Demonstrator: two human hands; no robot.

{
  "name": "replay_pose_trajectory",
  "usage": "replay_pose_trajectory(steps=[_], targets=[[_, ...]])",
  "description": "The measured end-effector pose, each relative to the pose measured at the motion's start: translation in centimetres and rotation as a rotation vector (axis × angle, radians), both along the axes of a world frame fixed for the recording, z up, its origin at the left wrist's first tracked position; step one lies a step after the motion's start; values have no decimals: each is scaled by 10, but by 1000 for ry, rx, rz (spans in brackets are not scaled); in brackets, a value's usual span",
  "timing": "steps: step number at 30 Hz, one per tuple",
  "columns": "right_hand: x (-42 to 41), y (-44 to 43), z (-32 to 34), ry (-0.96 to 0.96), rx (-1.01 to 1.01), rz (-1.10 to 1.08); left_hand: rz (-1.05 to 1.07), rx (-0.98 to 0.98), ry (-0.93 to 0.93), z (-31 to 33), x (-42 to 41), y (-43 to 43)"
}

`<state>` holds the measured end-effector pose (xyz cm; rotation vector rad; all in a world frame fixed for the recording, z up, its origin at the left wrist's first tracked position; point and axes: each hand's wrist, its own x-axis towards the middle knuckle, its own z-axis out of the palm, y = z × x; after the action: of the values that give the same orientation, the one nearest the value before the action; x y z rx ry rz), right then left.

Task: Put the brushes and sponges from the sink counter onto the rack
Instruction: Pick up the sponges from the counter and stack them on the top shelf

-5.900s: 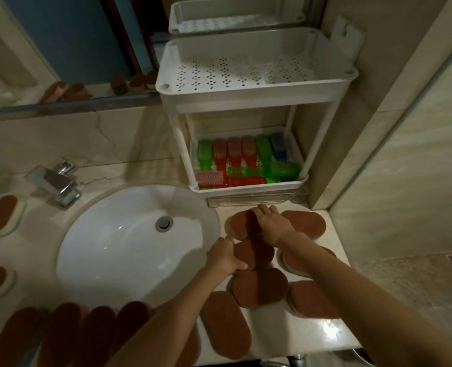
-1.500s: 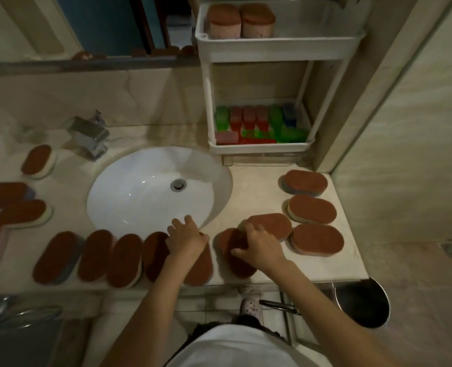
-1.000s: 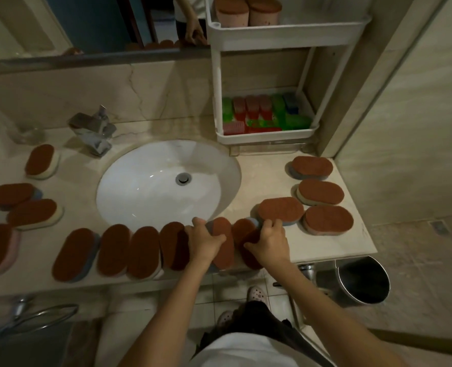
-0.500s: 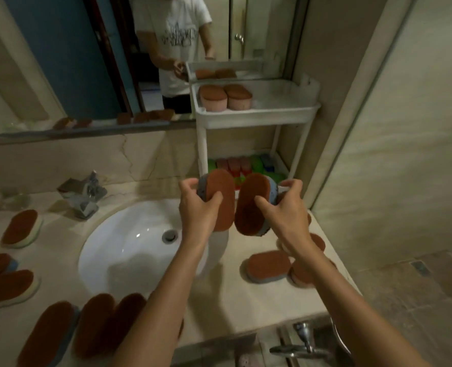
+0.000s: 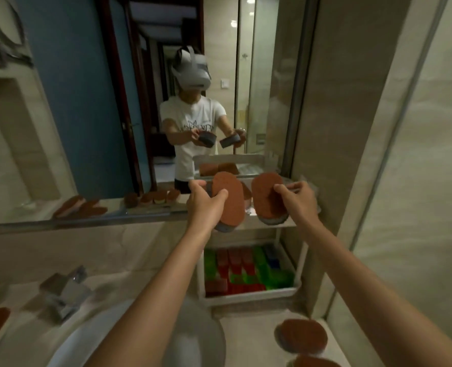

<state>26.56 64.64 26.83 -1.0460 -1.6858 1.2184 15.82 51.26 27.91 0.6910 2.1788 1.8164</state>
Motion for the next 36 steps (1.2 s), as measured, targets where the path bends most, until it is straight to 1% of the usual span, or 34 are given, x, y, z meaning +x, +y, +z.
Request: replay_pose_trajectory(steps=[3,6,8,12,16,22,24,25,27,29,30,33,36], targets=[[-22,39,2,-12,-90,-8,-12,-63,29,10,-21,26],[-46,72,-5,-133,-141,9,11,-113,31,13,-40,55],[-61,87,-9,-205,-134,44,16,-130,-1,13,-51,73],[-88,116,-24,-214,-88,42,30,-109,-134,4,-68,97],[-104,125,-37,-303,-88,89,36,-85,-225,-12,-84,108],[-106,122,-42,-431,-47,110,-19,-75,-276,-25,-92,115],[-97,117,-35,-439,17,132,-57,-53,-305,-23,-89,117],[-92,114,-30,-428,88,119,-67,-29,-322,-21,-88,119],[-79,105,-20,-349,232,85,-73,35,-368,-15,-86,126],[-65,92,-9,-235,262,203,-77,90,-401,-10,-82,133],[-59,86,-5,-226,277,282,-82,95,-417,-9,-80,137],[-46,76,-1,-293,350,376,-129,91,-424,-4,-70,148],[-44,73,-7,-346,353,339,-209,115,-473,-5,-63,157]])
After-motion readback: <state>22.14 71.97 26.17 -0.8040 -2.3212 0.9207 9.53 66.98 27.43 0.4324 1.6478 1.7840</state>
